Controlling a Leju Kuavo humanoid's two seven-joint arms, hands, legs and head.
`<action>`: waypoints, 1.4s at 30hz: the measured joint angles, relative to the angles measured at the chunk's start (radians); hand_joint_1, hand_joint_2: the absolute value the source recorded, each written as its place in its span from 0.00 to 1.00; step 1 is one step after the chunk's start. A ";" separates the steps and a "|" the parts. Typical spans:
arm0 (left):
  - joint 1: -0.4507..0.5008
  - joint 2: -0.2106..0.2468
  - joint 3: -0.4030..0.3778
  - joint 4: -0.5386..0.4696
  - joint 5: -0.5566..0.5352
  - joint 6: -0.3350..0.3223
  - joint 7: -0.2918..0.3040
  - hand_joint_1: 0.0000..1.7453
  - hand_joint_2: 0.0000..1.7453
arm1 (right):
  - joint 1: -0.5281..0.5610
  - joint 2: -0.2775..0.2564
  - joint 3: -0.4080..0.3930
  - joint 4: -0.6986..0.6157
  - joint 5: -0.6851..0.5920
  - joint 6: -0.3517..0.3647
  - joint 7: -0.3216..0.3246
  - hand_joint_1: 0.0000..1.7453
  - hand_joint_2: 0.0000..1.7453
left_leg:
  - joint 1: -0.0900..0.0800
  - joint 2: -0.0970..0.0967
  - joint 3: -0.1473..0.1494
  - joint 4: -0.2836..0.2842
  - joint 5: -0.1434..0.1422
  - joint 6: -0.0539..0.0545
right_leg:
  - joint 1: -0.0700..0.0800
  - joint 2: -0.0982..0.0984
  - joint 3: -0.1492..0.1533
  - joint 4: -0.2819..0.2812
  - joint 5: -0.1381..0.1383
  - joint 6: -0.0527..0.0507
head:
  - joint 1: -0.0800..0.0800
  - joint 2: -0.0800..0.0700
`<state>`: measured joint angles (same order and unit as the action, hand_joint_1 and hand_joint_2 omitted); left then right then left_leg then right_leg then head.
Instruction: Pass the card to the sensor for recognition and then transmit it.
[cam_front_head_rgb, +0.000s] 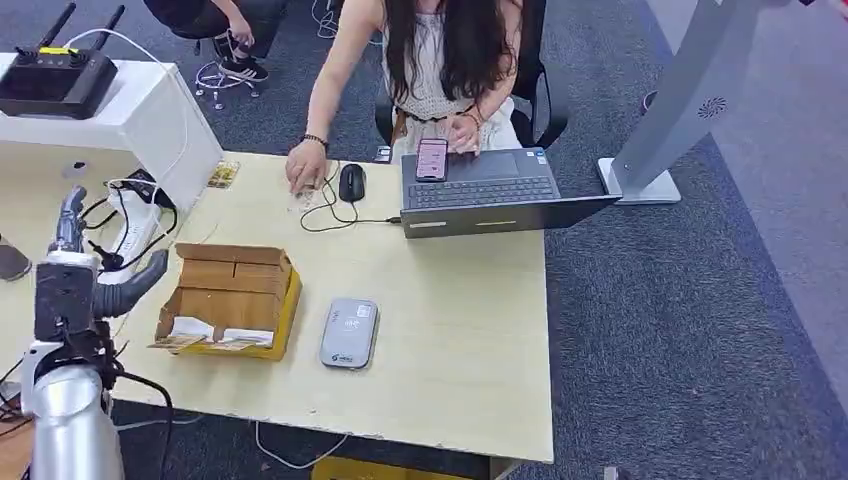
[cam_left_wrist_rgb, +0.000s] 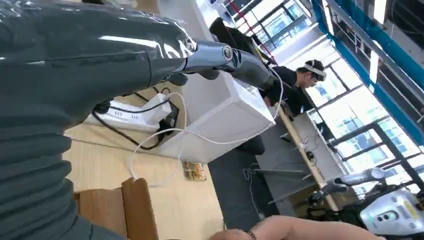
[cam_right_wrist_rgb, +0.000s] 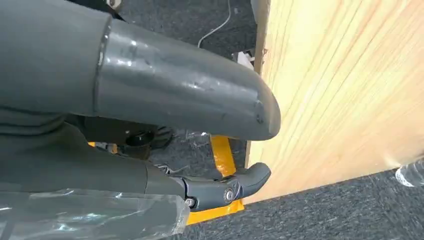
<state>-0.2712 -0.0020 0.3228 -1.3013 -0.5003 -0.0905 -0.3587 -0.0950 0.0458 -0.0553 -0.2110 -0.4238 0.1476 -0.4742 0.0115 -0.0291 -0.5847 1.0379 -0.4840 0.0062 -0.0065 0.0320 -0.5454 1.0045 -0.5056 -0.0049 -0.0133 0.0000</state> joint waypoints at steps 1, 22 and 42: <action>-0.013 0.010 -0.018 0.008 -0.023 0.008 0.011 0.00 1.00 | -0.002 0.000 -0.002 0.000 -0.002 0.002 0.002 0.00 0.00 | 0.000 0.000 0.000 0.000 0.000 0.000 | 0.000 0.000 0.000 0.000 0.000 0.000 | 0.000 0.000; -0.292 0.206 -0.366 0.176 -0.583 0.157 0.264 0.00 1.00 | -0.034 0.000 -0.060 0.010 -0.040 0.034 0.086 0.00 0.00 | 0.000 0.000 0.000 0.000 0.001 0.000 | 0.000 0.001 0.000 0.001 0.000 0.000 | 0.000 0.000; -0.370 0.346 -0.502 0.201 -0.845 0.201 0.377 1.00 1.00 | -0.054 0.058 -0.109 0.026 -0.072 -0.169 0.118 0.00 0.00 | 0.000 0.000 0.000 0.000 0.001 -0.001 | 0.000 0.001 -0.001 0.002 0.000 0.000 | 0.000 0.000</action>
<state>-0.6415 0.3445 -0.1789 -1.1006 -1.3451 0.1106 0.0179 -0.1491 0.1034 -0.1648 -0.1854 -0.4963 -0.0213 -0.3563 0.0114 -0.0287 -0.5846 1.0381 -0.4831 0.0057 -0.0065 0.0330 -0.5459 1.0068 -0.5053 -0.0049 -0.0130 0.0000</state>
